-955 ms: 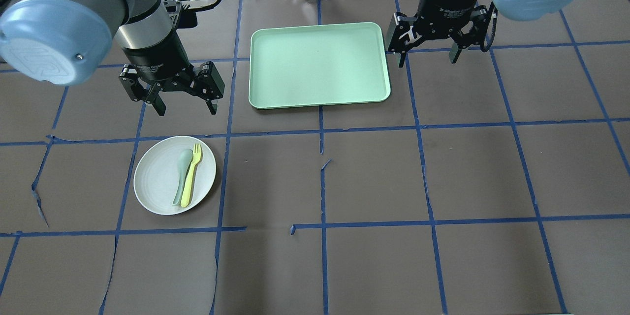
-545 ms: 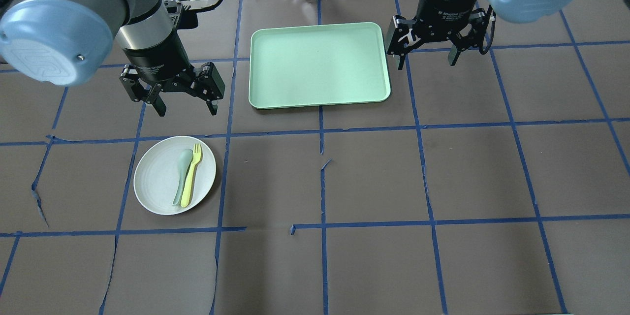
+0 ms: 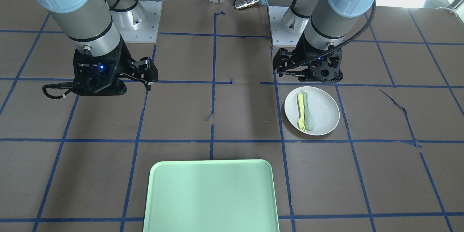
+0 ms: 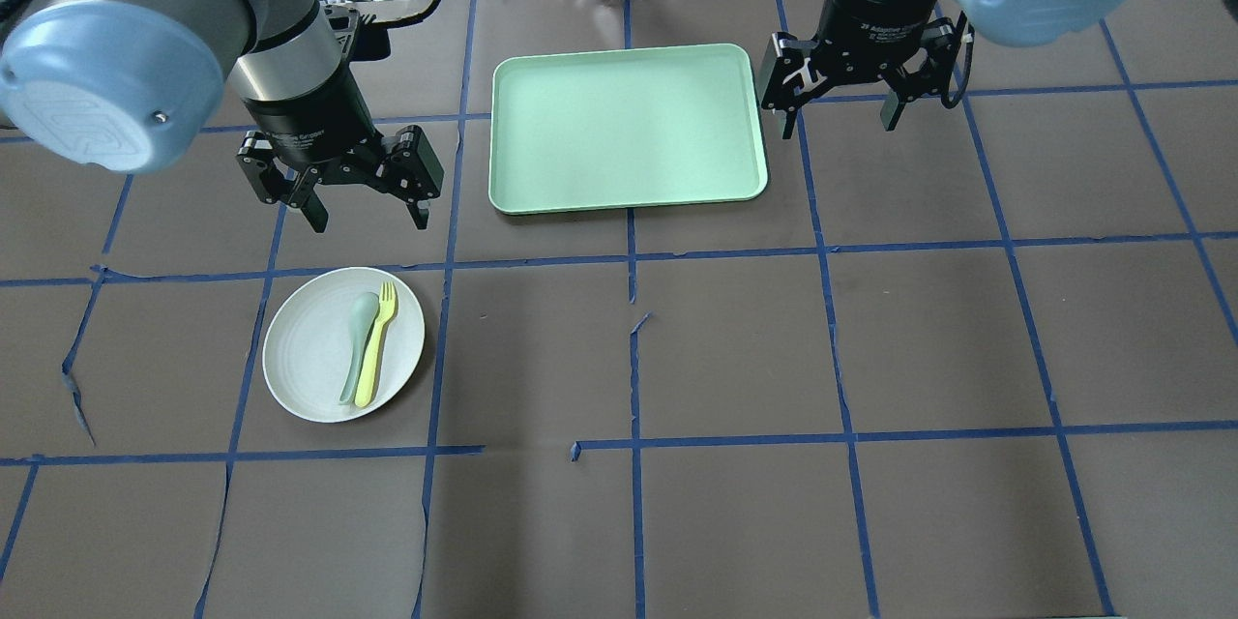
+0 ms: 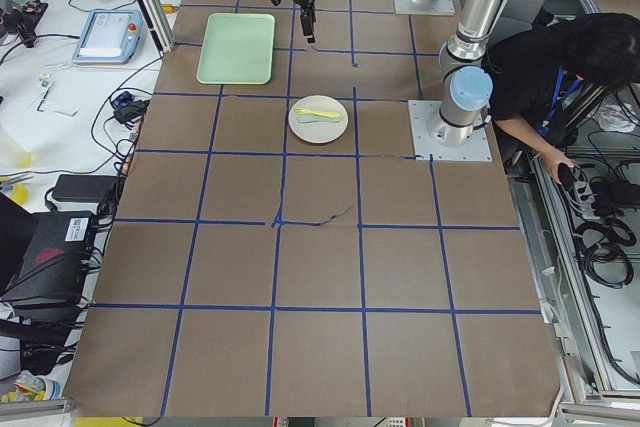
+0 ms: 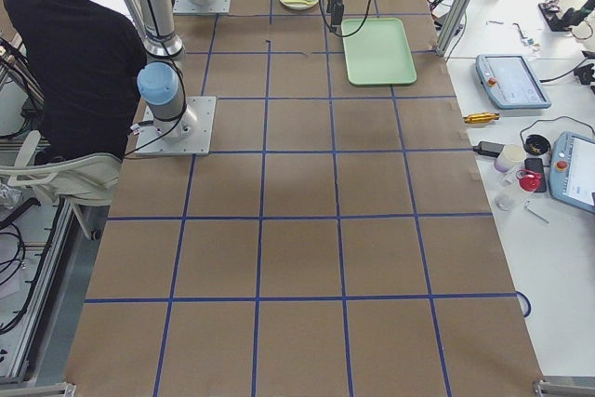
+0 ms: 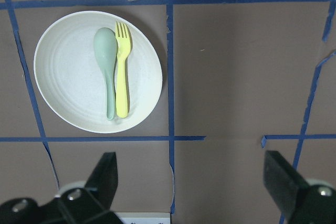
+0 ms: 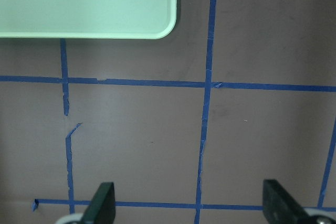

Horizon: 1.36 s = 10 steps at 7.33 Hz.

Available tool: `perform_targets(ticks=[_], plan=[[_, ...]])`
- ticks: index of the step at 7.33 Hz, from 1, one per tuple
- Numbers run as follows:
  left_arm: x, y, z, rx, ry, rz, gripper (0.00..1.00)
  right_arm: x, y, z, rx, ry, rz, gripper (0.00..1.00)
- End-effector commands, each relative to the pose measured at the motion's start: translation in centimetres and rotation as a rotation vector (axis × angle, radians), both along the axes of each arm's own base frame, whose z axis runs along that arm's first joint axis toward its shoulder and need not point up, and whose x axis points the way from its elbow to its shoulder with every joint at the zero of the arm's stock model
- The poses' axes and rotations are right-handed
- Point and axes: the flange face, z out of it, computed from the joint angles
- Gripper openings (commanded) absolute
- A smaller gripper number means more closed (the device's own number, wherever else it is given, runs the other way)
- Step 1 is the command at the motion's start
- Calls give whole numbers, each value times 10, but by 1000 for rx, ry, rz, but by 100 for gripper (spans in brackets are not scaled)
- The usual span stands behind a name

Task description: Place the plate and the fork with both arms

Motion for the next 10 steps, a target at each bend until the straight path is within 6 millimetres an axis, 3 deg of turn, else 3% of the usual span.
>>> perform_targets(ticks=[1, 3, 5, 6, 8, 10], plan=[[0, 1, 0, 1, -3, 0, 100, 0, 0, 2, -3, 1, 1, 100], [1, 0, -1, 1, -9, -10, 100, -1, -1, 1, -3, 1, 0, 100], [34, -16, -17, 2, 23, -149, 100, -1, -2, 0, -3, 1, 0, 100], [82, -24, -38, -21, 42, -142, 100, -1, -2, -2, 0, 0, -1, 100], [193, -16, -89, -42, 101, -211, 100, -1, -3, -4, 3, 0, 3, 100], [267, -6, -137, -50, 261, -188, 96, -1, -3, -5, 3, 0, 3, 100]])
